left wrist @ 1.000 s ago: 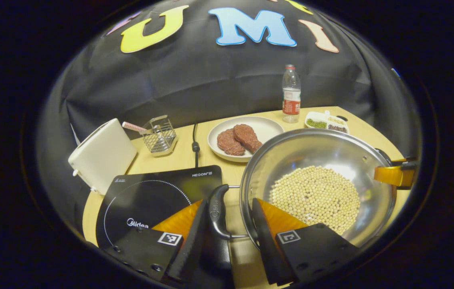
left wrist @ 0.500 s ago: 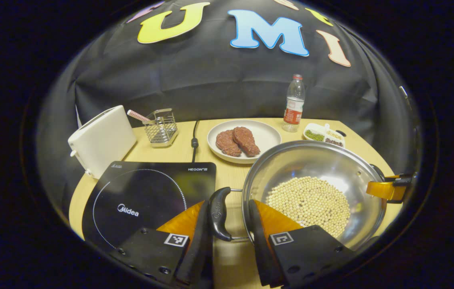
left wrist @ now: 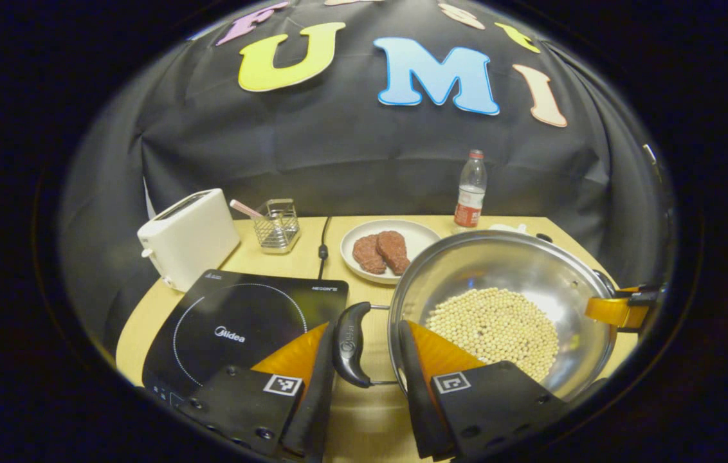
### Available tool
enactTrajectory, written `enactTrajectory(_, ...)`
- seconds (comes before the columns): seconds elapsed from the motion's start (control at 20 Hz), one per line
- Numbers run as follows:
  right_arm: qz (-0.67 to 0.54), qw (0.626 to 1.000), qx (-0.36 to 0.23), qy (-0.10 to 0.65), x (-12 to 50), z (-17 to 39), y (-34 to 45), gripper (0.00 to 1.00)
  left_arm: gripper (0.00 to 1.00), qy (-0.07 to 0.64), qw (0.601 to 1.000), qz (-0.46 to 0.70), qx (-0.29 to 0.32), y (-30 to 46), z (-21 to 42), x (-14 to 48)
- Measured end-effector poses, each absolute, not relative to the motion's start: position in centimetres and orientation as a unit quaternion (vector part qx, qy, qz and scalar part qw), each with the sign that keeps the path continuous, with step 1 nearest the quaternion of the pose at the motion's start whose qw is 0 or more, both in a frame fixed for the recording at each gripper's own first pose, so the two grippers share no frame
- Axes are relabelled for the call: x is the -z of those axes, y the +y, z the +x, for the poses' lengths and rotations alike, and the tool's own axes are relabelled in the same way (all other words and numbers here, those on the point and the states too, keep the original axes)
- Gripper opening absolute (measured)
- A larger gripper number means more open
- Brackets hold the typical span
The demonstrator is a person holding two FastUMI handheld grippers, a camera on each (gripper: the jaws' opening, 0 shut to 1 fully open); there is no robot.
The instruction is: First push the handle of the pot to place it horizontally, then grasp the pot with both hands and set it on the induction cooktop.
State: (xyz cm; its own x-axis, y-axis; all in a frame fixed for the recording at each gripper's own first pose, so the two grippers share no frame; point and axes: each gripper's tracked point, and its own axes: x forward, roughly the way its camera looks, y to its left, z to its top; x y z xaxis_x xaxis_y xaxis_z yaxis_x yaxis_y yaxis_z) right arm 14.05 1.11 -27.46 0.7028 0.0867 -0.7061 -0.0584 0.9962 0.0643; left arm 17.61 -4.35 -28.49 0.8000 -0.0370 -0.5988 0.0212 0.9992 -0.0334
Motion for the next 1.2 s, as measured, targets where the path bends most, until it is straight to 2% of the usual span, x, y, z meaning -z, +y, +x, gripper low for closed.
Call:
enactTrajectory(0.05,0.020,0.922,-0.039,0.384,27.4,14.0,1.3,0.47,0.55,0.317,0.948,-0.013,0.016,-4.0,17.4,28.5)
enactTrajectory(0.1,0.017,0.923,-0.038,0.382,27.4,14.1,1.7,0.47,0.60,0.317,0.948,-0.015,0.017,-3.4,17.2,28.4)
enactTrajectory(0.15,0.014,0.923,-0.036,0.382,27.6,14.0,2.1,0.47,0.55,0.317,0.948,-0.016,0.017,-2.7,17.0,28.4)
enactTrajectory(0.3,0.010,0.925,-0.032,0.378,26.4,12.7,4.9,0.47,0.63,0.315,0.949,-0.018,0.021,-0.1,16.6,28.3)
enactTrajectory(0.35,0.010,0.925,-0.031,0.379,26.1,12.2,5.8,0.47,0.55,0.315,0.949,-0.020,0.021,0.9,16.6,28.3)
enactTrajectory(0.5,0.015,0.926,-0.029,0.376,25.9,12.0,8.5,0.47,0.55,0.313,0.949,-0.018,0.023,3.8,16.8,28.3)
enactTrajectory(0.55,0.016,0.927,-0.028,0.374,25.8,12.0,9.3,0.47,0.59,0.311,0.950,-0.018,0.024,4.6,16.9,28.1)
enactTrajectory(0.65,0.021,0.927,-0.026,0.374,25.8,12.0,10.8,0.47,0.59,0.307,0.951,-0.014,0.025,6.3,17.3,28.0)
enactTrajectory(0.7,0.022,0.927,-0.025,0.374,25.8,12.0,11.5,0.47,0.55,0.306,0.952,-0.012,0.026,7.2,17.4,28.0)
enactTrajectory(0.8,0.015,0.928,-0.025,0.372,25.7,12.0,13.0,0.47,0.63,0.306,0.952,-0.012,0.026,8.8,17.4,28.1)
enactTrajectory(0.85,0.014,0.928,-0.025,0.371,25.6,12.1,13.6,0.47,0.55,0.308,0.951,-0.013,0.026,9.6,17.5,28.3)
enactTrajectory(0.9,0.012,0.929,-0.026,0.369,25.5,12.1,14.4,0.47,0.59,0.309,0.951,-0.013,0.025,10.4,17.6,28.4)
enactTrajectory(1.0,0.009,0.930,-0.028,0.367,25.5,12.2,15.7,0.47,0.55,0.309,0.951,-0.015,0.022,11.9,17.5,28.5)
enactTrajectory(1.1,0.005,0.930,-0.032,0.366,25.4,12.3,17.0,0.47,0.55,0.308,0.951,-0.016,0.017,13.4,17.5,28.6)
enactTrajectory(1.15,0.005,0.930,-0.034,0.365,25.4,12.3,17.7,0.47,0.59,0.308,0.951,-0.017,0.015,14.1,17.5,28.7)
enactTrajectory(1.2,0.006,0.930,-0.035,0.366,25.5,12.3,18.4,0.47,0.55,0.308,0.951,-0.017,0.013,15.0,17.4,28.7)
